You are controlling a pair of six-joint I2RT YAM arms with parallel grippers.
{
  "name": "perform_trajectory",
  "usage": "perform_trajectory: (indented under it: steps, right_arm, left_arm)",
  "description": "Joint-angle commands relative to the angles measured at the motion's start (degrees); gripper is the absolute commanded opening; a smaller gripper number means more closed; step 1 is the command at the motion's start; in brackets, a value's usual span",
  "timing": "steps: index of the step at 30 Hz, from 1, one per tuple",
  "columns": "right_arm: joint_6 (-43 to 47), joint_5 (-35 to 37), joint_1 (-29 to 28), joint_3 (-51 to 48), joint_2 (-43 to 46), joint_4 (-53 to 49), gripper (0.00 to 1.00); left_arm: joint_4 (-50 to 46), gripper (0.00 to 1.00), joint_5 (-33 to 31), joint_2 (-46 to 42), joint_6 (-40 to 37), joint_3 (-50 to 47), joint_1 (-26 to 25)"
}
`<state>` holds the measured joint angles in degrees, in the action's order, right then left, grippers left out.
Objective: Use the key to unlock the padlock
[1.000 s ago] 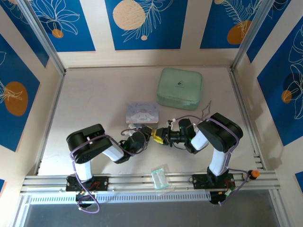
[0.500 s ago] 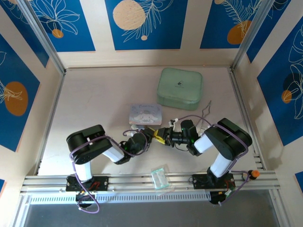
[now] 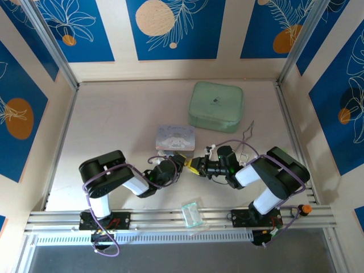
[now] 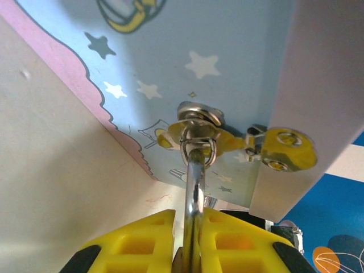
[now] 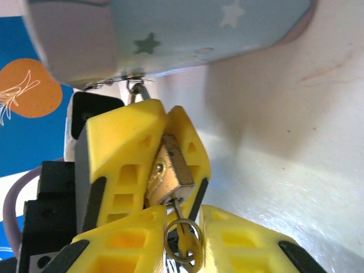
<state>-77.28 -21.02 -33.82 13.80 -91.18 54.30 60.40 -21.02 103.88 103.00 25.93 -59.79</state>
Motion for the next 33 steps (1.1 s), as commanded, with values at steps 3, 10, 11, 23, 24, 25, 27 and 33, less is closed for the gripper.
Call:
perform_trajectory:
  steps: [3,10,11,23,24,25,27,33]
  right_arm:
    - [0.38,1.56,-0.38,-1.75,1.08,-1.07,0.12]
    - [0.49,2.19,-0.19,-2.33,1.78,-1.01,0.14]
    - [0.37,2.37,-0.19,-2.51,2.05,-1.0,0.15]
    - [1.19,4.83,-0.79,-3.7,7.09,-5.47,0.09]
    - [1.41,5.05,-0.87,-3.48,7.47,-6.16,0.07]
    - [1.58,5.24,-0.97,-3.28,7.67,-6.62,0.07]
    - [1.77,5.45,-1.41,-2.54,7.68,-7.14,0.03]
    - [1.46,6.76,-2.01,-2.12,3.72,-3.69,0.0]
  left_arm:
    - [-0.18,0.0,1.79,-0.91,-0.95,-0.08,-0.33]
    - [-0.2,0.0,2.38,-0.96,-0.87,-0.09,-0.33]
    - [-0.2,0.0,2.24,-0.96,-0.71,-0.18,-0.33]
    - [2.04,0.0,2.77,0.87,0.26,0.21,-0.35]
    - [2.34,0.0,2.91,1.02,0.44,0.26,-0.33]
    - [2.73,0.0,2.99,1.19,0.44,0.26,-0.41]
    - [3.15,0.0,3.28,1.42,0.6,0.56,-0.46]
    - [5.61,0.0,4.38,1.42,2.19,0.79,-0.57]
